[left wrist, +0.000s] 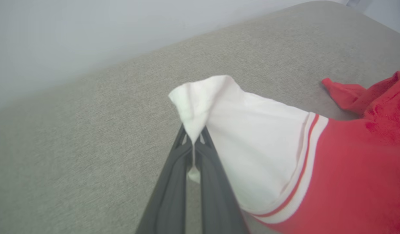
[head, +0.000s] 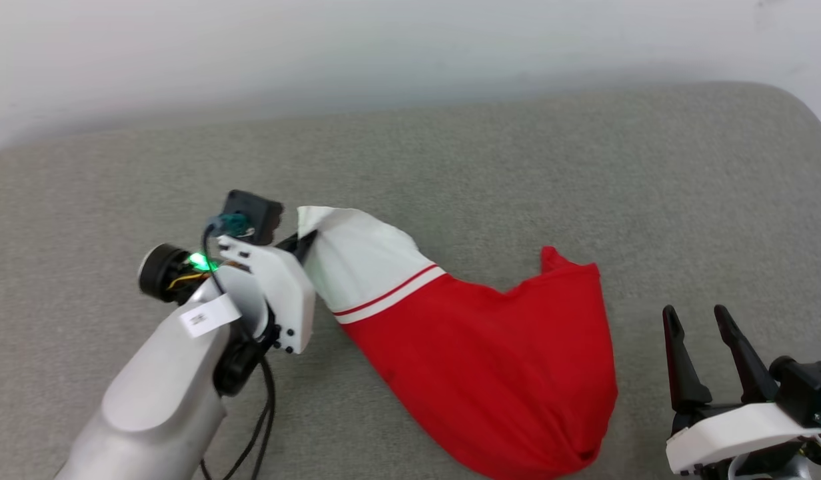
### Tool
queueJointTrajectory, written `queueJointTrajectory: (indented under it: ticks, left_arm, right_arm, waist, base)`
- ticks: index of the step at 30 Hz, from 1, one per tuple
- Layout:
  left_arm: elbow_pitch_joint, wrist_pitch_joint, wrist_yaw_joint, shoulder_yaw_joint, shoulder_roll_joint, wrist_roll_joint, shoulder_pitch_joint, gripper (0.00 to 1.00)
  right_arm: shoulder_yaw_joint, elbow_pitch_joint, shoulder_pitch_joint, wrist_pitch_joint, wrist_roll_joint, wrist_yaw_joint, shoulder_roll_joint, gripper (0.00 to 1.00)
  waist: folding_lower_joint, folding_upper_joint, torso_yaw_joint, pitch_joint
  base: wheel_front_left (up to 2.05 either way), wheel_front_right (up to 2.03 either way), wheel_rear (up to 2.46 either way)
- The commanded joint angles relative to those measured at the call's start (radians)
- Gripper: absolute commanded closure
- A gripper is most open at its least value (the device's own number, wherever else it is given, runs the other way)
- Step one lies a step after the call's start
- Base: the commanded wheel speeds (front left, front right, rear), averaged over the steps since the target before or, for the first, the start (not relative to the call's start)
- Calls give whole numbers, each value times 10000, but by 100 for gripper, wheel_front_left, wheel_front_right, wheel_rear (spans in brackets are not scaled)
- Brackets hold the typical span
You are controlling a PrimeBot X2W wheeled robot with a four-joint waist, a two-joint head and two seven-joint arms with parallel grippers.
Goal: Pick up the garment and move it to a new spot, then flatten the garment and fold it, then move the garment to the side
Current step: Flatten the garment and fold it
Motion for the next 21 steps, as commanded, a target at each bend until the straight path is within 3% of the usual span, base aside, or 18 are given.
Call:
queueJointTrajectory:
  ticks: [1,8,14,17,21]
  left_arm:
    - [-371,-136,184,191,229,-102,372,100]
    - [-1897,-209,1331,1176,1207,-641,2090,100]
    - [-2639,-463,2516,2302,1624,-1625,4710,100]
    - [-2662,-573,2840,2633,1526,-2119,5939,100]
    - [-2395,-672,2777,2729,1227,-2629,6836,100]
  right_arm:
    - [-38,-37,138,47,-29,-7,14,0]
    - [-175,-136,405,201,-10,-7,11,0]
    - [-271,-256,678,313,-17,-7,12,0]
    - [-338,-316,787,370,-25,-7,12,0]
    - [-394,-417,803,479,-44,-7,12,0]
  waist:
    - [-1,0,325,-305]
    - [-1,0,764,-719]
    - [-1,0,897,-977]
    - [-1,0,936,-1039]
    - [-1,0,961,-1061]
  base:
    - [0,0,0]
    - [0,0,0]
    - [0,0,0]
    - [0,0,0]
    - [0,0,0]
